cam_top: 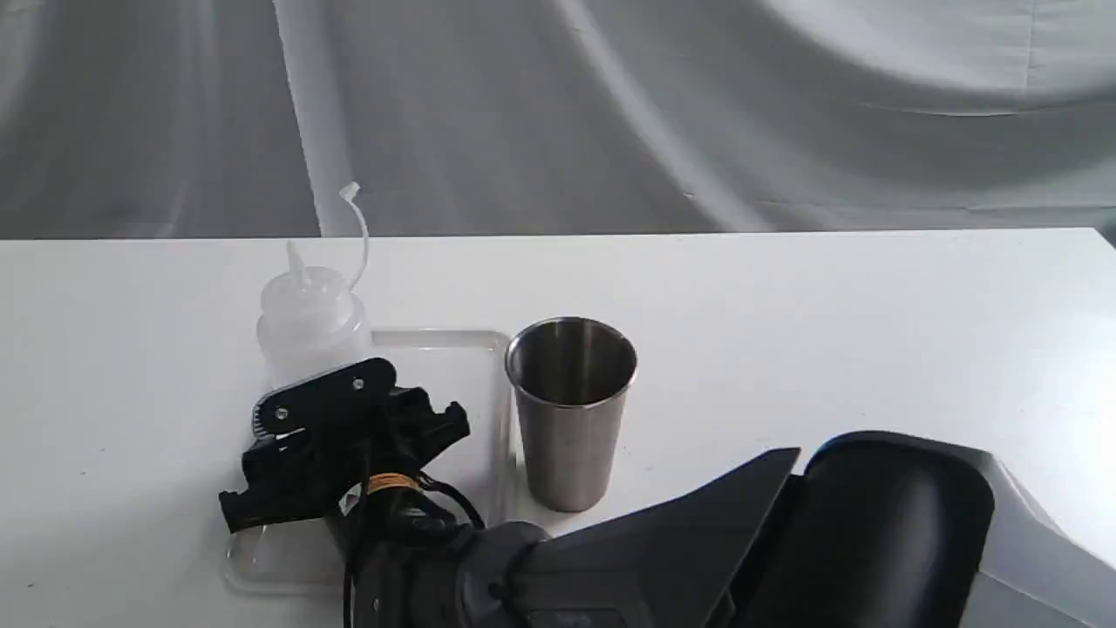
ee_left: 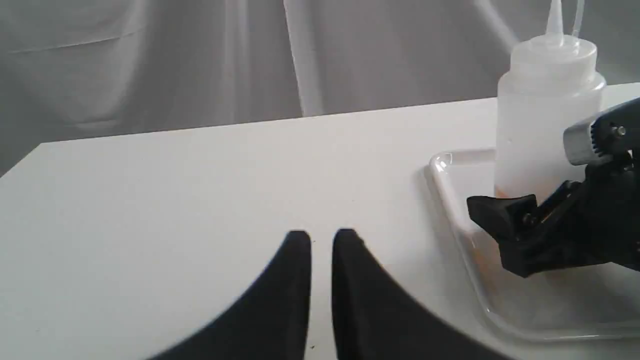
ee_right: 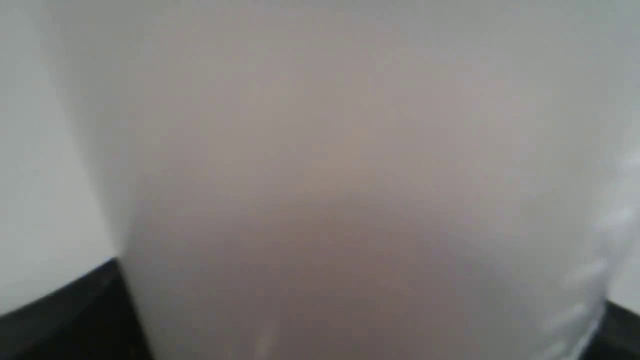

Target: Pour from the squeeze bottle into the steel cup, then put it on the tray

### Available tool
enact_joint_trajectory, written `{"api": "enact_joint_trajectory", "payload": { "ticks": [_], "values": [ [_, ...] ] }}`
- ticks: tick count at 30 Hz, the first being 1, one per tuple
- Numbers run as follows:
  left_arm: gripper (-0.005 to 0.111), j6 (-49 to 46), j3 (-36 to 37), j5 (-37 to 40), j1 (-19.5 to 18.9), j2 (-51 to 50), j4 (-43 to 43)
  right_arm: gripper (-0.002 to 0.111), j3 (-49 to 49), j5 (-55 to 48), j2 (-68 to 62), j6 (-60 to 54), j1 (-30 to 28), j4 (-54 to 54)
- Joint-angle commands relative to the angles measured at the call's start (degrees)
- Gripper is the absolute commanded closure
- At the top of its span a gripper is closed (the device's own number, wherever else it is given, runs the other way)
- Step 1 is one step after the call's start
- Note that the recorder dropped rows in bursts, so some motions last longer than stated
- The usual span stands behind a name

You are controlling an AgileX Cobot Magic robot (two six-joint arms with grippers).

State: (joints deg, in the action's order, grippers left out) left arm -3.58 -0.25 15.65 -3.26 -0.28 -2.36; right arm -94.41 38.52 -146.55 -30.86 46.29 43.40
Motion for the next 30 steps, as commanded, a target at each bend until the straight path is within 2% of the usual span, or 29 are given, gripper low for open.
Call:
{"api": "enact_joint_trajectory", "payload": {
  "ticks": [1, 10, 17, 30],
  "values": [
    [0.098, 0.10, 0.25, -0.42, -0.08, 0.28, -0.14, 0.031, -0.35, 1.18, 0.32, 0.06, -0.48, -0.55],
    [0.098, 0.10, 0.25, -0.42, -0.08, 0.28, -0.14, 0.030, -0.35, 2.75, 0.32, 0.06, -0.37, 0.62],
    [0.098, 0.10, 0.25, -0.42, -0.08, 0.28, -0.14, 0.003, -0.35, 2.78, 0.43, -0.05, -0.22, 1.12],
    [0.098, 0.10, 0.25, -0.42, -0.08, 0.28, -0.14, 0.003, 1.17, 1.35, 1.95, -1.67, -0.03, 1.12]
  ]
}}
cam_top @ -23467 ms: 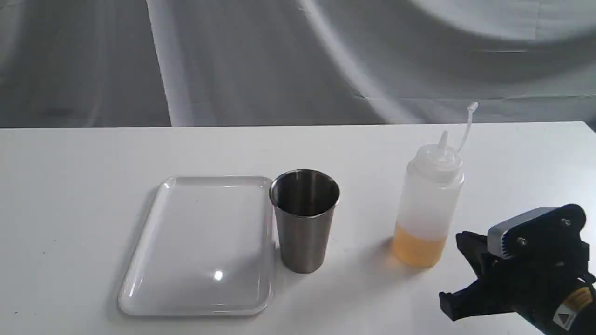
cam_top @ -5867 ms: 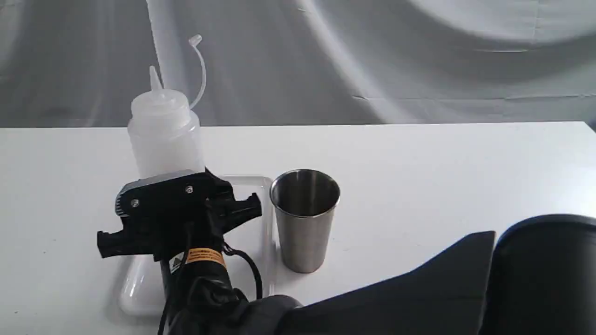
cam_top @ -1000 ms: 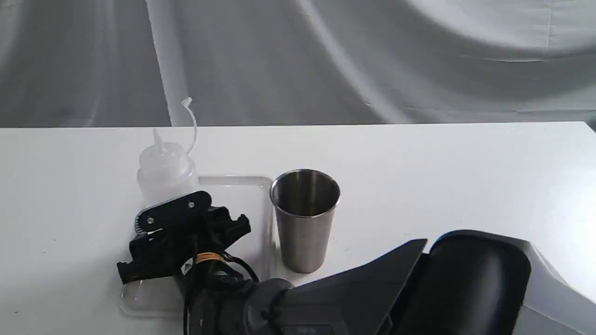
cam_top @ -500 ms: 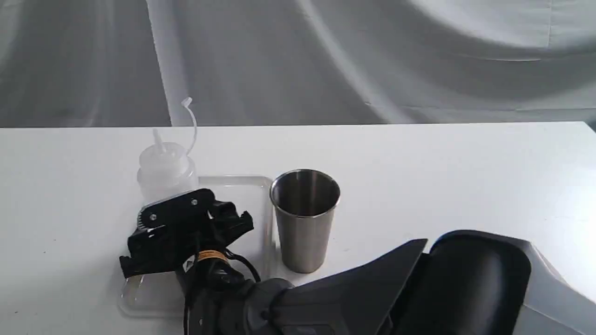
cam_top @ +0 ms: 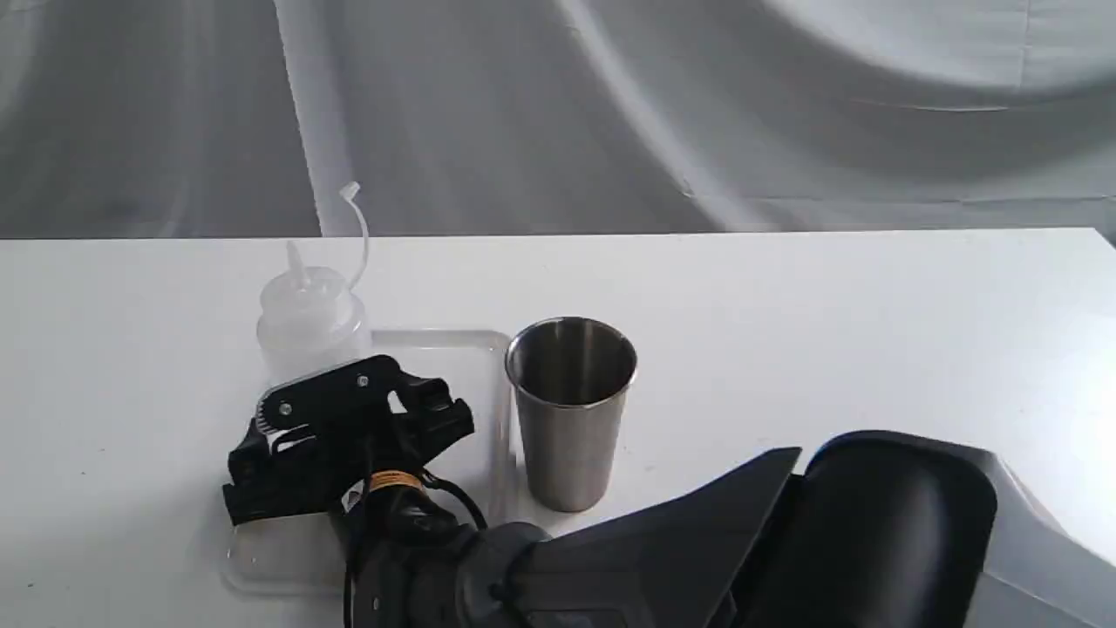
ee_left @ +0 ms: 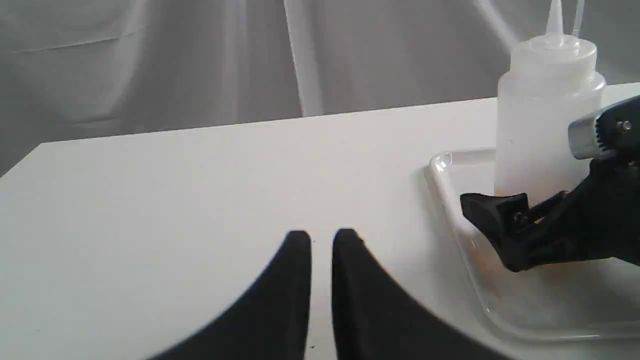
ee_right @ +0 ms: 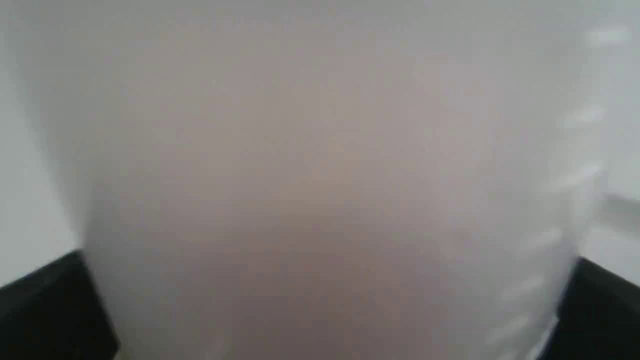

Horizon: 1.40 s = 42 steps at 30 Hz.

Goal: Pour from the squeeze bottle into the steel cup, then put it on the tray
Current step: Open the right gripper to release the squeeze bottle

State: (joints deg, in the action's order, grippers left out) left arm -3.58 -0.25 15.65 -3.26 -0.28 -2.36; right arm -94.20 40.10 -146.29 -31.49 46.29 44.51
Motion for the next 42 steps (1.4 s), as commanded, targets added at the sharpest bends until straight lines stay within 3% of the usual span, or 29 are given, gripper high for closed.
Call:
{"api": "enact_joint_trajectory", "payload": {
  "ticks": [1, 42],
  "values": [
    [0.098, 0.10, 0.25, -0.42, -0.08, 0.28, -0.14, 0.003, 1.55, -0.22, 1.91, -1.14, 0.17, 0.00],
    [0.098, 0.10, 0.25, -0.42, -0.08, 0.28, -0.14, 0.003, 12.46, -1.76, 12.91, -3.67, 2.65, 0.91]
  ]
}}
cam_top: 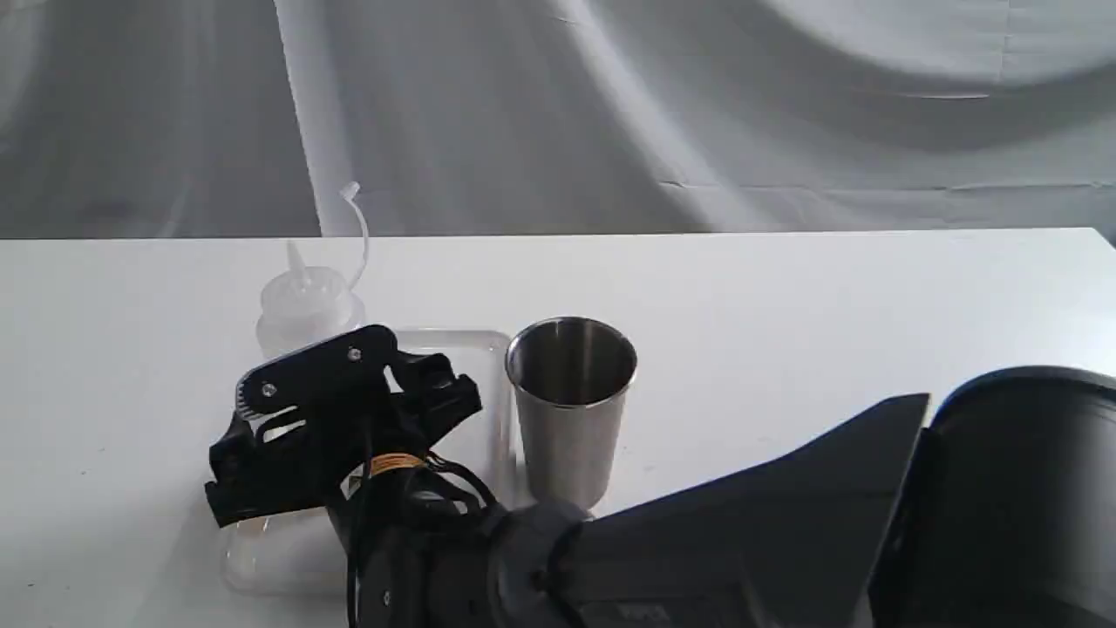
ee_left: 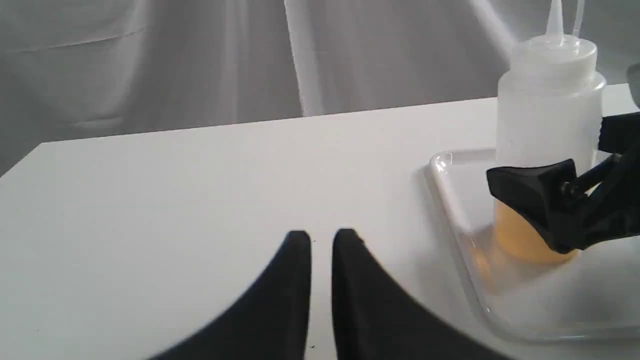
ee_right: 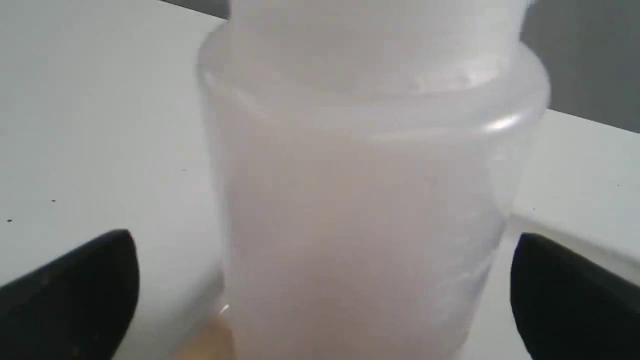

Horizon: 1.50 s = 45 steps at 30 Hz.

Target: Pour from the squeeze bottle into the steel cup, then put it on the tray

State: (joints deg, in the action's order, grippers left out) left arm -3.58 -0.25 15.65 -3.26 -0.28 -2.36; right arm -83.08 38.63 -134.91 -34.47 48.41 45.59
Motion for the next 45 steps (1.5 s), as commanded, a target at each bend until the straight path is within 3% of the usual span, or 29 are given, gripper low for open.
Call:
{"api": "enact_joint_trajectory", "payload": {
  "ticks": [1, 16, 45],
  "values": [
    [0.098, 0.10, 0.25, -0.42, -0.08, 0.28, -0.14, 0.003, 2.03, -0.29, 2.10, -1.48, 0.80, -0.17],
    [0.098, 0.10, 0.25, -0.42, -0.08, 0.28, -0.14, 0.003, 14.40, 0.71, 12.44, -2.87, 3.36, 0.21],
    [0.098, 0.10, 0.25, -0.42, -0.08, 0.28, -0.14, 0.003, 41.87, 2.71, 47.39, -3.01, 13.79, -1.92]
  ]
}}
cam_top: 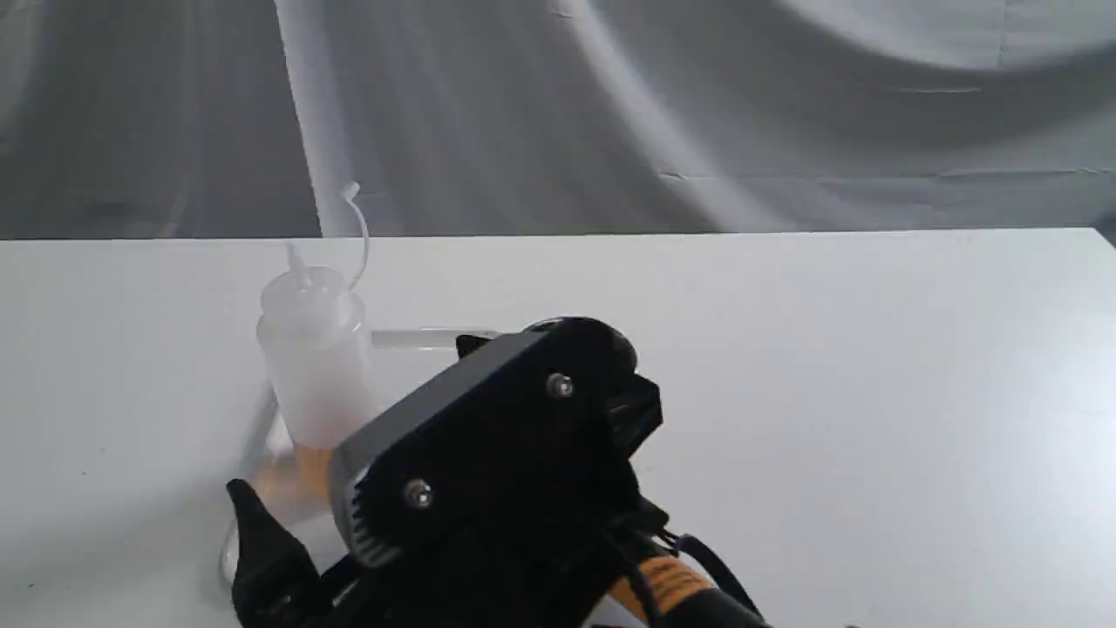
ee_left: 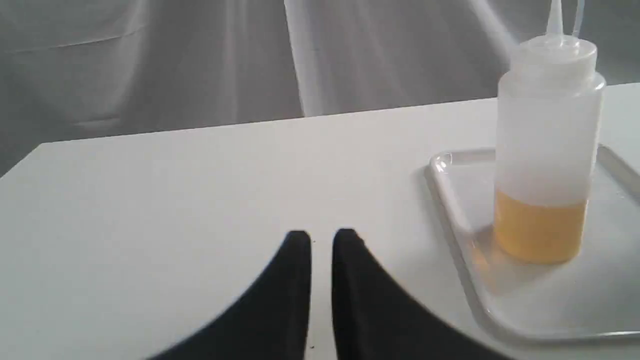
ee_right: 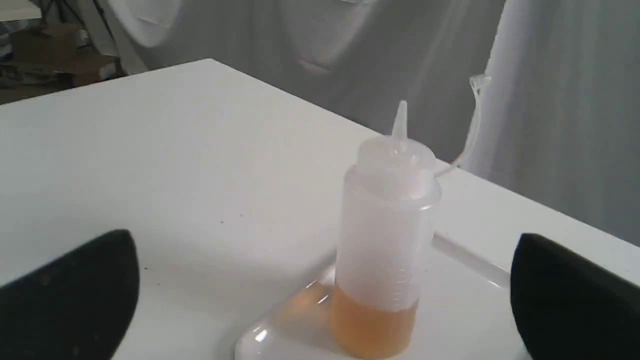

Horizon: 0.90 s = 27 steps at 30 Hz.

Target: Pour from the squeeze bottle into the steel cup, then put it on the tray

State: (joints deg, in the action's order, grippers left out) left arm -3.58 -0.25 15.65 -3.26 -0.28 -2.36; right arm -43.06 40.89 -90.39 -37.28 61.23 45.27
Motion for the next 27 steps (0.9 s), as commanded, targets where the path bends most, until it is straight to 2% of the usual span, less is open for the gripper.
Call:
{"api": "enact_joint_trajectory", "payload": {
  "ticks": [1, 9, 16, 27],
  "values": [
    [0.098, 0.10, 0.25, -0.42, -0.08, 0.28, -0.14, 0.003, 2.48, 0.46, 4.07, -0.20, 1.47, -2.17],
    [0.098, 0.10, 0.25, -0.42, -0.08, 0.28, -0.14, 0.003, 5.89, 0.19, 11.53, -0.20, 4.63, -5.85],
    [0.098, 0.10, 0.25, -0.42, -0.08, 0.28, -0.14, 0.003, 6.00, -3.24, 16.39, -0.20, 4.77, -13.36],
    [0.098, 0.10, 0.25, -0.42, -0.08, 0.28, -0.14, 0.005, 6.34, -14.84, 23.86, -0.20, 4.77, -20.75]
  ]
}}
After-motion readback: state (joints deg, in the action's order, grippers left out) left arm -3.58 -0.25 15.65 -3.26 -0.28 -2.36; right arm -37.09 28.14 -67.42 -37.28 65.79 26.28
